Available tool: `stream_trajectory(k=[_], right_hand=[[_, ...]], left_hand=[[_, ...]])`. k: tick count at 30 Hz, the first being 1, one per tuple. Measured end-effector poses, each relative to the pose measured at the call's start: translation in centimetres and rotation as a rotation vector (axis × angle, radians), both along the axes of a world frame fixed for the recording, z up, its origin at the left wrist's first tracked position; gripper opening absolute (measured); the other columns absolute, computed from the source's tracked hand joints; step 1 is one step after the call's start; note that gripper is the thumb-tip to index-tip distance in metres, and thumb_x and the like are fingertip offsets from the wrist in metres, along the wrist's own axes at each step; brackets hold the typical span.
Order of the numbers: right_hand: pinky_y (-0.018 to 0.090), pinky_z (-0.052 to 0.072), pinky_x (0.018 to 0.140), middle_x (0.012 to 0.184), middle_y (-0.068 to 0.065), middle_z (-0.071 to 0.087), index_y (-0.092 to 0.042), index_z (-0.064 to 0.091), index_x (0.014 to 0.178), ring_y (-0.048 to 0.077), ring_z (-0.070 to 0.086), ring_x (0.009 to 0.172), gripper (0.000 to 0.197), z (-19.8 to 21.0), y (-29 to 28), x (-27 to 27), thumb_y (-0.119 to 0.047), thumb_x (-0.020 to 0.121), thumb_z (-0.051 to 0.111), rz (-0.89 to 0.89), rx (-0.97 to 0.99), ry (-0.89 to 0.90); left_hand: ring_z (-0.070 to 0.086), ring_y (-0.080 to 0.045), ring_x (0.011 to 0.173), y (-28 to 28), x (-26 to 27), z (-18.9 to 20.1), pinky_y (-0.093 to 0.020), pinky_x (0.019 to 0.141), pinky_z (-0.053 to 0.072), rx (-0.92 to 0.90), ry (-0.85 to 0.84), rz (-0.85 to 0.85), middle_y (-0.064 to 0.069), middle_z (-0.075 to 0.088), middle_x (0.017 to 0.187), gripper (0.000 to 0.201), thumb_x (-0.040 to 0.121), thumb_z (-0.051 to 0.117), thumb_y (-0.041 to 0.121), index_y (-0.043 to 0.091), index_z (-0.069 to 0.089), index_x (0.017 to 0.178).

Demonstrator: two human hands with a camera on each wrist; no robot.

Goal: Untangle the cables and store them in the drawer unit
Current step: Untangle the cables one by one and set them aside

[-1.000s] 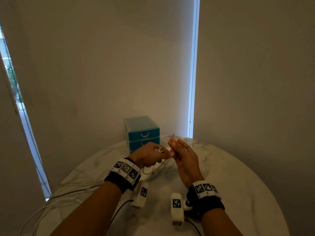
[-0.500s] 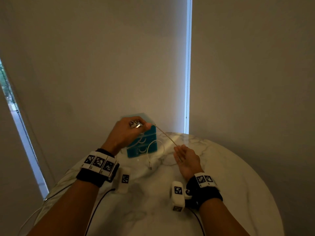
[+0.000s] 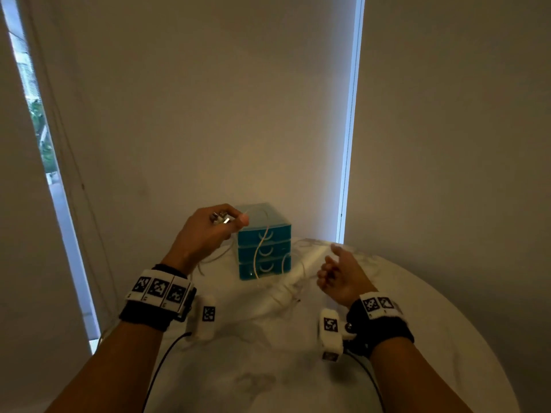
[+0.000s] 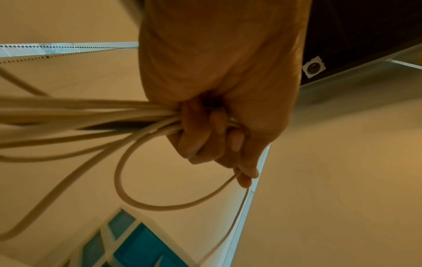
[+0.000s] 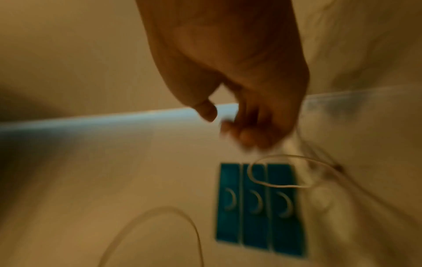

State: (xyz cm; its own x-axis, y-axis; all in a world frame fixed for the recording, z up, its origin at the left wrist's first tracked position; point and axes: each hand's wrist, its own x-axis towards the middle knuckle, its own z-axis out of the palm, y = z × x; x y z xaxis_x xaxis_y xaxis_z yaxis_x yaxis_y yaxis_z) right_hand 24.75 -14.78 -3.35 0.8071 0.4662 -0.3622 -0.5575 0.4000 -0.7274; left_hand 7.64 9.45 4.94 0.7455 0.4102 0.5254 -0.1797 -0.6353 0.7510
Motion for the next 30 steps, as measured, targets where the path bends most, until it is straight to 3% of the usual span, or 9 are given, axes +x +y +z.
stream_trajectory(k=[5, 9, 11, 15, 20, 23, 25, 28, 30], right_hand=[[0.033, 0.054, 0.064, 0.094, 0.019, 0.077, 0.005, 0.070, 0.123, 0.029, 0.068, 0.081, 0.089, -2.1, 5.2, -4.6, -0.077, 0.097, 0.049, 0.414, -0.181, -0.045], [0.033, 0.058, 0.062, 0.086, 0.011, 0.075, -0.004, 0.073, 0.110, 0.021, 0.066, 0.065, 0.060, -3.6, 8.2, -5.9, -0.062, 0.097, 0.066, 0.508, -0.685, -0.461], [0.041, 0.064, 0.084, 0.102, 0.014, 0.075, -0.003, 0.072, 0.118, 0.026, 0.072, 0.082, 0.039, -4.8, 8.7, -4.8, -0.037, 0.098, 0.072, 0.517, -0.933, -0.733], [0.035, 0.049, 0.112, 0.157, 0.018, 0.029, -0.015, 0.064, 0.125, 0.037, 0.050, 0.137, 0.042, -4.3, 7.5, -3.0, -0.002, 0.087, 0.076, -0.061, -0.944, -0.820], [0.027, 0.038, 0.111, 0.175, 0.013, -0.002, -0.005, 0.056, 0.137, 0.034, 0.036, 0.150, 0.053, -0.7, 3.1, -0.8, 0.012, 0.088, 0.067, -0.685, -0.558, -0.573], [0.038, 0.043, 0.115, 0.170, 0.023, 0.022, -0.002, 0.045, 0.150, 0.040, 0.046, 0.143, 0.055, 1.4, -1.2, 0.3, -0.004, 0.099, 0.063, -0.684, -0.374, -0.252], [0.046, 0.054, 0.102, 0.136, 0.032, 0.057, 0.005, 0.057, 0.126, 0.044, 0.063, 0.118, 0.030, 2.8, -3.7, 0.6, -0.005, 0.099, 0.063, -0.489, -0.307, -0.205], [0.031, 0.052, 0.067, 0.088, 0.021, 0.058, 0.001, 0.053, 0.076, 0.028, 0.062, 0.060, 0.023, 3.8, -4.9, 1.4, 0.001, 0.097, 0.063, -0.393, -0.400, -0.287], [0.033, 0.047, 0.069, 0.085, 0.024, 0.067, 0.011, 0.061, 0.073, 0.026, 0.065, 0.064, 0.019, 5.5, -3.2, 1.1, 0.001, 0.080, 0.074, -0.391, -0.405, -0.332]], left_hand=[[0.058, 0.008, 0.054, -1.4, -0.5, -0.3, -0.007, 0.048, 0.036, 0.063, 0.057, -0.060, 0.024, 0.063, 0.057, 0.019, 0.096, 0.075, 0.042, 0.023, 0.079, 0.092], [0.054, 0.005, 0.051, -1.0, -1.4, 0.6, -0.007, 0.046, 0.036, 0.038, 0.032, -0.056, 0.021, 0.060, 0.055, 0.020, 0.097, 0.075, 0.041, 0.021, 0.079, 0.094], [0.051, 0.003, 0.047, -0.5, -2.0, 1.1, -0.009, 0.043, 0.035, 0.000, 0.007, -0.044, 0.021, 0.058, 0.053, 0.022, 0.098, 0.074, 0.040, 0.019, 0.079, 0.095], [0.047, 0.001, 0.044, 0.2, -2.7, 1.8, -0.012, 0.041, 0.033, -0.051, -0.040, -0.009, 0.017, 0.058, 0.053, 0.025, 0.096, 0.074, 0.048, 0.023, 0.079, 0.095], [0.048, 0.001, 0.044, 1.0, -2.4, 1.6, -0.013, 0.043, 0.033, -0.053, -0.038, 0.034, 0.017, 0.059, 0.054, 0.025, 0.095, 0.074, 0.049, 0.025, 0.080, 0.094], [0.049, 0.000, 0.047, 1.2, -1.8, 0.8, -0.016, 0.044, 0.035, -0.069, 0.049, 0.002, 0.017, 0.061, 0.055, 0.022, 0.095, 0.076, 0.047, 0.025, 0.080, 0.093], [0.046, -0.002, 0.047, 1.0, -1.6, 0.1, -0.021, 0.045, 0.034, -0.082, 0.154, -0.061, 0.012, 0.062, 0.059, 0.023, 0.092, 0.079, 0.047, 0.025, 0.081, 0.093], [0.049, 0.000, 0.046, 0.6, -1.5, -0.2, -0.018, 0.046, 0.036, -0.081, 0.215, -0.091, 0.014, 0.062, 0.060, 0.023, 0.091, 0.080, 0.046, 0.024, 0.081, 0.098], [0.063, 0.003, 0.066, 0.5, -1.8, 0.2, -0.017, 0.058, 0.047, -0.032, 0.147, -0.008, 0.019, 0.071, 0.076, 0.024, 0.092, 0.078, 0.049, 0.028, 0.079, 0.104]])
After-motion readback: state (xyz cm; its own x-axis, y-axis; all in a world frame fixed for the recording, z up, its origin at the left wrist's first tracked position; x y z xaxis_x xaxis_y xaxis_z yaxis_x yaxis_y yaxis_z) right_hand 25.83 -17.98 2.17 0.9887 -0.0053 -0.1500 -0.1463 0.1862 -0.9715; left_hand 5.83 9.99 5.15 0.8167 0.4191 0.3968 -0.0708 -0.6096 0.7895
